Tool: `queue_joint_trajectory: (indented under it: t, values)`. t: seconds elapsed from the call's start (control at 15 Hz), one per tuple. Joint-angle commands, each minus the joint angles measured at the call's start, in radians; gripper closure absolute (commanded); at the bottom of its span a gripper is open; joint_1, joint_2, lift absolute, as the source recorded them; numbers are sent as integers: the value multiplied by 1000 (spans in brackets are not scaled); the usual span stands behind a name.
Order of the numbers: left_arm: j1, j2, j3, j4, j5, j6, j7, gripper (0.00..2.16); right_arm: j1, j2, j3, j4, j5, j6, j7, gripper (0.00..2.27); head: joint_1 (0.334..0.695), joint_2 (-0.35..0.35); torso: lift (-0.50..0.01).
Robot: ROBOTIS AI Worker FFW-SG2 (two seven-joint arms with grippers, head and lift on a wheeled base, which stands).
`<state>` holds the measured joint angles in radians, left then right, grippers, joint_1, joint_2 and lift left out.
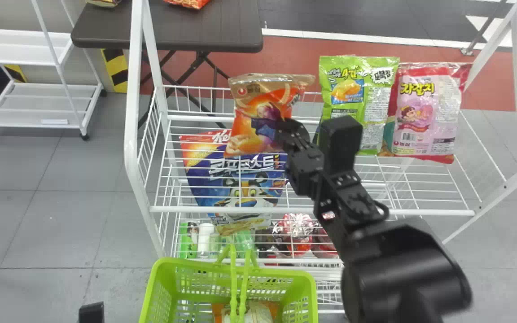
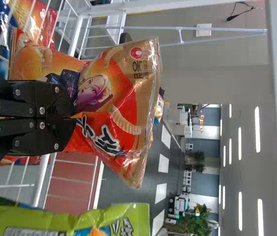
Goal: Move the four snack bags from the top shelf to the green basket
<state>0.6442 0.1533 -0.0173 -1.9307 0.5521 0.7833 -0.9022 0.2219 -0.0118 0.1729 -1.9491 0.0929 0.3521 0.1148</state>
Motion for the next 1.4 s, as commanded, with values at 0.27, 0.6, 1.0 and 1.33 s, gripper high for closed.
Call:
queue_joint_trajectory:
  t: [0.27, 0.6, 1.0, 1.33]
  values:
    - [0, -9, 5, -7, -4, 1, 2, 1666, 479, -83, -141, -533, -71, 313, 60, 2128, 695, -239, 0]
    - [31, -34, 23, -2, -1, -23, -6, 1666, 571, -100, -263, -568, -173, 632, 186, 2128, 695, -350, 0]
    - [32, -46, 14, -2, -11, -32, -4, 1666, 605, -103, -259, -487, -240, 632, 272, 2132, 695, -350, 0]
    - [32, -47, 17, -1, -11, -35, -4, 1666, 591, -91, -210, -415, -387, 718, 355, 2132, 695, -350, 0]
